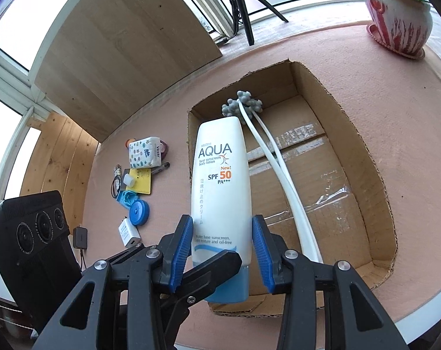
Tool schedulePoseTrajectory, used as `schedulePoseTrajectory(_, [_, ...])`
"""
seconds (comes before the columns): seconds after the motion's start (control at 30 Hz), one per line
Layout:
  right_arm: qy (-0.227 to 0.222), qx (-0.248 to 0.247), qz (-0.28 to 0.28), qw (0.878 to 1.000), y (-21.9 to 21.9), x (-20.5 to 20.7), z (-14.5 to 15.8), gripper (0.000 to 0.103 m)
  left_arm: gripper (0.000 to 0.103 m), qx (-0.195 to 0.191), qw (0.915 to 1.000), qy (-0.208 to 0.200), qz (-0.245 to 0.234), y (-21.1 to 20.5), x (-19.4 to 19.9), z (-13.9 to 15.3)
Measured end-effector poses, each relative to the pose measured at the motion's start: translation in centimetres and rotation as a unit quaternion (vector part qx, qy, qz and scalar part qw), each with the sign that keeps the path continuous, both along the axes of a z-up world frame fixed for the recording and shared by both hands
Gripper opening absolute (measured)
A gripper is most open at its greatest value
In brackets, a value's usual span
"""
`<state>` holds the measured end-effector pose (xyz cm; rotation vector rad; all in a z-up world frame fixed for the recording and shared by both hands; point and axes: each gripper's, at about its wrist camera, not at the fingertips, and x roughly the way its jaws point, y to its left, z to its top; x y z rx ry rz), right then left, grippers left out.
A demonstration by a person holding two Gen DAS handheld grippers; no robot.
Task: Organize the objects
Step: 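Carry the sunscreen tube with the left gripper into the cardboard box, then open the left gripper and release the sunscreen tube in the box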
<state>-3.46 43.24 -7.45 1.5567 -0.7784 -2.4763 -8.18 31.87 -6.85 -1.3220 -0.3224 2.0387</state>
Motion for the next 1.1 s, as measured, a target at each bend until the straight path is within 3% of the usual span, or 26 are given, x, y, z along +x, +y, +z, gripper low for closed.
schedulePoseTrajectory(0.13, [-0.001, -0.008, -0.003, 1.000, 0.9, 0.5, -0.5, 0.038, 0.046, -0.006, 1.0000, -0.001, -0.007, 0.6, 0.5, -0.2])
schedulePoseTrajectory(0.23, [0.003, -0.011, -0.015, 1.000, 1.4, 0.8, -0.6, 0.043, 0.053, -0.023, 0.9997, 0.002, -0.003, 0.9, 0.6, -0.4])
schedulePoseTrajectory(0.4, [0.010, -0.004, -0.017, 1.000, 1.0, 0.9, -0.2, 0.046, 0.053, -0.031, 0.9995, 0.004, 0.009, -0.1, 1.0, -0.4])
schedulePoseTrajectory(0.5, [0.013, -0.004, -0.013, 1.000, 0.5, 0.7, 0.0, 0.047, 0.053, -0.025, 0.9995, 0.005, 0.018, -1.3, 1.3, 0.1])
schedulePoseTrajectory(0.6, [0.013, -0.008, -0.007, 1.000, -0.4, 0.5, -0.1, 0.049, 0.056, -0.044, 0.9983, 0.015, 0.034, -2.6, 1.6, 0.3])
schedulePoseTrajectory(0.93, [0.019, 0.000, 0.015, 1.000, -3.6, 0.3, 0.3, 0.057, 0.062, -0.059, 0.9938, -0.006, 0.094, -8.5, 1.7, -0.3])
schedulePoseTrajectory(1.1, [0.028, 0.029, 0.038, 0.998, -5.8, 0.1, 0.7, 0.057, 0.065, -0.082, 0.9879, -0.007, 0.132, -11.4, 1.5, -0.8])
